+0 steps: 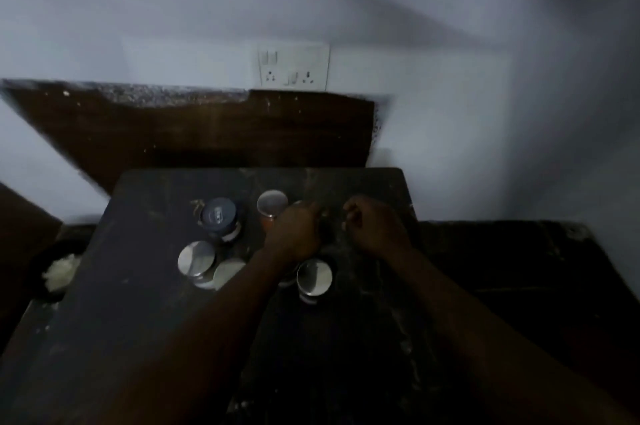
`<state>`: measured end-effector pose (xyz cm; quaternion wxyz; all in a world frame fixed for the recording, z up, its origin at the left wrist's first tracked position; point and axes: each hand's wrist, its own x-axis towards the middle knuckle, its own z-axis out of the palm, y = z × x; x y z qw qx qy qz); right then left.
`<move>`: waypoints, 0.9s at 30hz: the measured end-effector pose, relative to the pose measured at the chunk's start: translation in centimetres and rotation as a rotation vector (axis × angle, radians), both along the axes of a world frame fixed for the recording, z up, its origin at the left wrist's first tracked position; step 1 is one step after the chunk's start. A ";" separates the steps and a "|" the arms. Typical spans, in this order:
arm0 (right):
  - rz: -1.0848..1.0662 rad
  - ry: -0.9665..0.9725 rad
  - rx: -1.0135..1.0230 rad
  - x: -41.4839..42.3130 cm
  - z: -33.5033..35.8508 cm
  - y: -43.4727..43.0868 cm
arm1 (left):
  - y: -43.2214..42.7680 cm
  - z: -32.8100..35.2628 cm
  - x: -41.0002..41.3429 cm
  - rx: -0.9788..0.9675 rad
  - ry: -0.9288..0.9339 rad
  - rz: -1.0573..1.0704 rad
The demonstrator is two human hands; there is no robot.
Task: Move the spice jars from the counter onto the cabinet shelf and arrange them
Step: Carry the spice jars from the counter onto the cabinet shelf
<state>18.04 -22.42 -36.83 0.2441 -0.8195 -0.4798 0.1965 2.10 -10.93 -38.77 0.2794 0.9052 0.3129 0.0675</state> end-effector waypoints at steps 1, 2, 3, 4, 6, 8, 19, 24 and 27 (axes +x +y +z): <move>0.026 0.014 -0.052 -1.3 -1.3 -0.3 | -0.5 -1.3 -0.9 -0.015 0.026 0.009; 0.048 0.024 -0.102 -2.2 -2.3 -0.8 | -0.9 -2.4 -1.4 -0.002 0.071 0.001; 0.073 0.025 -0.148 -3.1 -3.3 -1.2 | -1.2 -3.3 -1.9 0.038 0.157 -0.036; 0.103 0.027 -0.195 -4.0 -4.3 -1.5 | -1.5 -4.2 -2.6 0.073 0.257 -0.093; 0.151 0.053 -0.284 -5.8 -6.2 -2.2 | -2.3 -5.8 -4.3 0.095 0.391 -0.184; 0.140 0.083 -0.353 -7.0 -7.8 -2.8 | -3.3 -7.3 -5.6 0.162 0.428 -0.202; 0.054 0.099 -0.309 -9.3 -12.3 -3.2 | -5.4 -9.2 -6.0 0.273 0.350 -0.134; -0.035 0.244 -0.151 -8.7 -11.4 -4.3 | -4.7 -8.9 -7.1 0.196 0.156 -0.119; -0.069 0.329 -0.061 -7.3 -9.6 -5.1 | -4.4 -7.5 -7.2 0.097 -0.015 -0.071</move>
